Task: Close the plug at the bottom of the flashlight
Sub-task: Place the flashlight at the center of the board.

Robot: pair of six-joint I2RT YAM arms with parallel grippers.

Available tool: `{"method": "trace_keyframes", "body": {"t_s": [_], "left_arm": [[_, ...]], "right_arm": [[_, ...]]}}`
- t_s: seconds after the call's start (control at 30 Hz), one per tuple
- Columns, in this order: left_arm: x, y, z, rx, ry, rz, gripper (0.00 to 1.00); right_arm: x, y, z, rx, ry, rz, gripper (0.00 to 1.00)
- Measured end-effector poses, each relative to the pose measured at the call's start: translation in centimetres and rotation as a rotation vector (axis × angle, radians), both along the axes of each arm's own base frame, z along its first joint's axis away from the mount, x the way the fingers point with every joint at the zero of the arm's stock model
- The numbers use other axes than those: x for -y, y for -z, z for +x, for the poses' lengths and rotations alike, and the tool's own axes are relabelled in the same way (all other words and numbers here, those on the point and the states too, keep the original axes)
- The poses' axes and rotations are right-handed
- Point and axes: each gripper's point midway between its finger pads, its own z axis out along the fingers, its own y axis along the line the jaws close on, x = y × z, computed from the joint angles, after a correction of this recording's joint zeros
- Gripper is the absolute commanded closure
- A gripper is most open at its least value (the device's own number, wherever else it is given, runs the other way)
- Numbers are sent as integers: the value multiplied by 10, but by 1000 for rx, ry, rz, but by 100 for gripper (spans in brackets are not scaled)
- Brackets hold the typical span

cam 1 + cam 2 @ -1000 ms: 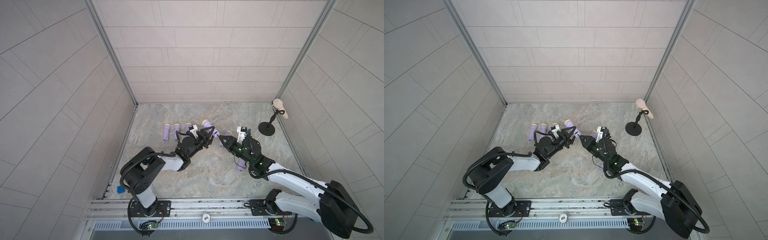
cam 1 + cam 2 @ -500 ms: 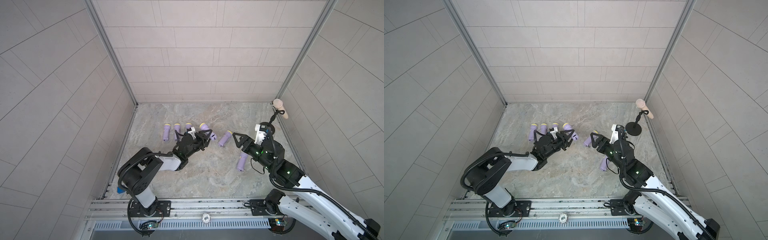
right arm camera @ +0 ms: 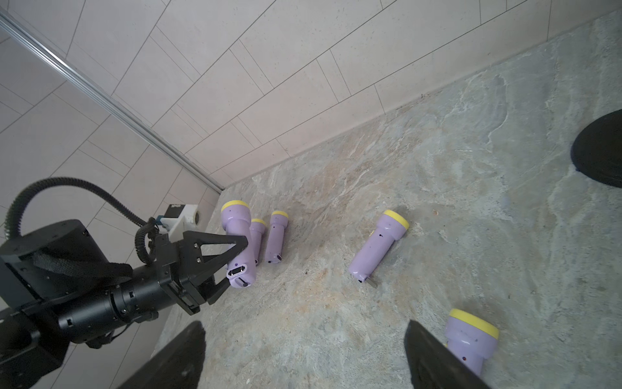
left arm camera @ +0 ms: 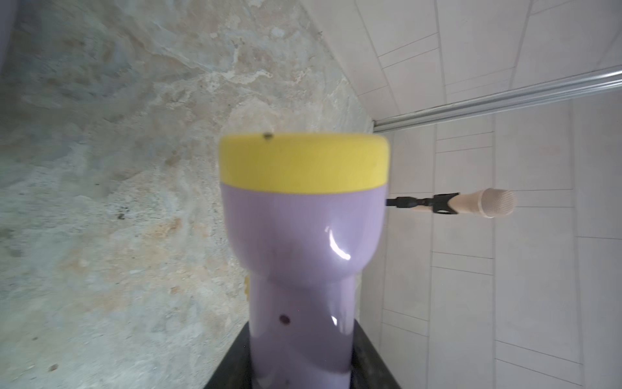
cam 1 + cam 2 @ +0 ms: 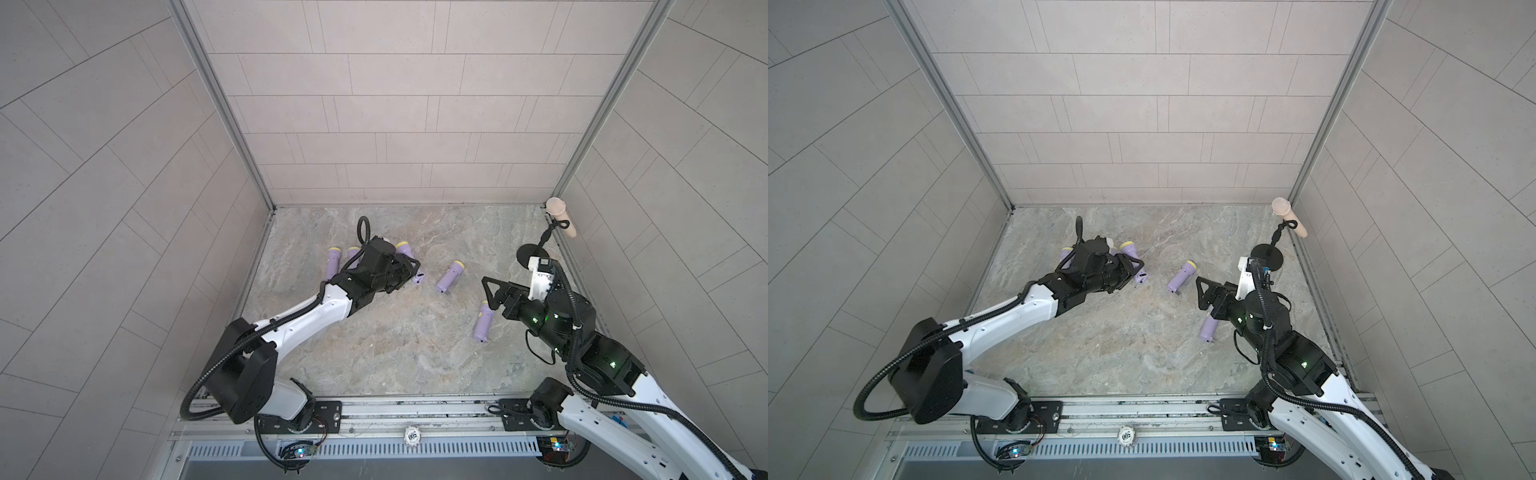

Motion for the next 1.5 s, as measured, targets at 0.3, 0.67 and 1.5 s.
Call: {"method": "trace_keyframes", "body": {"t_s": [0.3, 0.67, 1.5], "left_arm": [[-14, 46, 5, -120, 111, 389, 100], [-9, 77, 39, -204, 206, 660, 100], [-37, 138, 95, -319, 165, 942, 100]], "right_arm": [[0, 2, -7, 5, -46, -58, 6], [-4, -2, -16, 29, -95, -45, 6], [-2, 16, -27, 12, -117, -30, 6]]}}
